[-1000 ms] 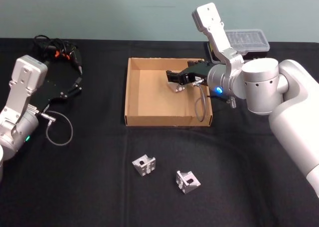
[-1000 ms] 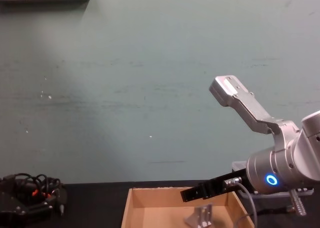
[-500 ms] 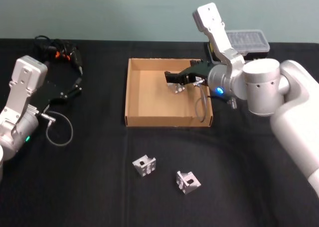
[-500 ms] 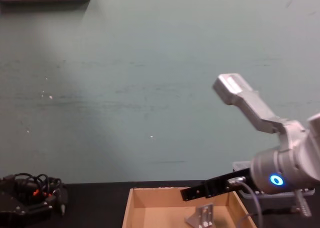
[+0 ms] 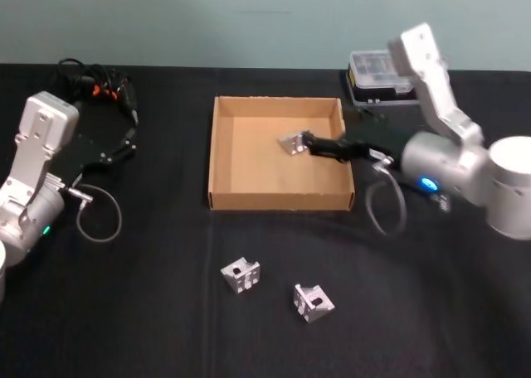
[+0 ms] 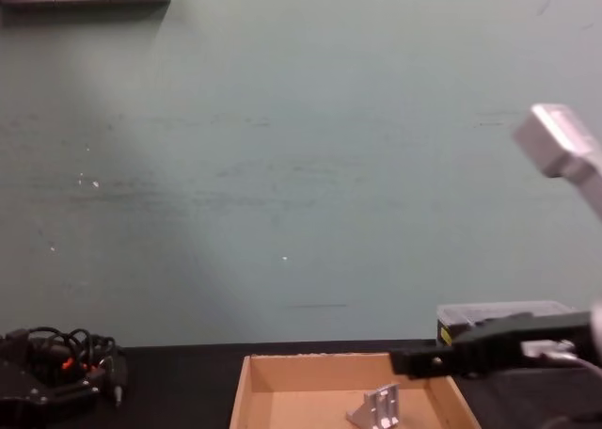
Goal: Use one hand to pick up the angle iron from the table and place it into the box.
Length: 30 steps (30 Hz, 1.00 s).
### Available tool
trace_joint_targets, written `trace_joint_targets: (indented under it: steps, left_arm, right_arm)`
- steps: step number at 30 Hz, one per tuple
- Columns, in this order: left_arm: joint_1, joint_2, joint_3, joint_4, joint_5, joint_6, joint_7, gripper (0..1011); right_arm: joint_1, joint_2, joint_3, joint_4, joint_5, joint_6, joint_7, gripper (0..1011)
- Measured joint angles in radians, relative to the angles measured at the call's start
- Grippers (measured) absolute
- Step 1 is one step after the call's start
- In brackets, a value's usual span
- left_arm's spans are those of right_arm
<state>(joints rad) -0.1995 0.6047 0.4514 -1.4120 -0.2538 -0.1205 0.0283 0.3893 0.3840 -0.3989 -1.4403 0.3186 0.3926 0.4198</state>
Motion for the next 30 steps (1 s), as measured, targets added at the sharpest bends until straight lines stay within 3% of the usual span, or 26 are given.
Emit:
trace_joint_targets:
  steps: [1, 9, 15, 21, 27, 30]
  left_arm:
    - [0.0, 0.0, 0.0, 0.0, 0.0, 0.0, 0.0, 1000]
    - [0.0, 0.0, 0.0, 0.0, 0.0, 0.0, 0.0, 1000]
    - [0.0, 0.0, 0.0, 0.0, 0.0, 0.0, 0.0, 1000]
    - [0.0, 0.0, 0.0, 0.0, 0.0, 0.0, 0.0, 1000]
    - [0.0, 0.0, 0.0, 0.0, 0.0, 0.0, 0.0, 1000]
    - [0.0, 0.0, 0.0, 0.0, 0.0, 0.0, 0.0, 1000]
  right_arm:
    - [0.0, 0.0, 0.0, 0.0, 0.0, 0.0, 0.0, 1002]
    - [-0.092, 0.132, 0.028, -0.073, 0.084, -0.072, 0.145, 1000]
    - [-0.143, 0.228, 0.024, -0.103, 0.129, -0.13, 0.269, 1002]
    - [-0.132, 0.292, -0.01, -0.086, 0.14, -0.198, 0.394, 1002]
    - [-0.096, 0.331, -0.054, -0.06, 0.14, -0.269, 0.506, 1002]
    - [-0.085, 0.339, -0.068, -0.054, 0.137, -0.295, 0.533, 1000]
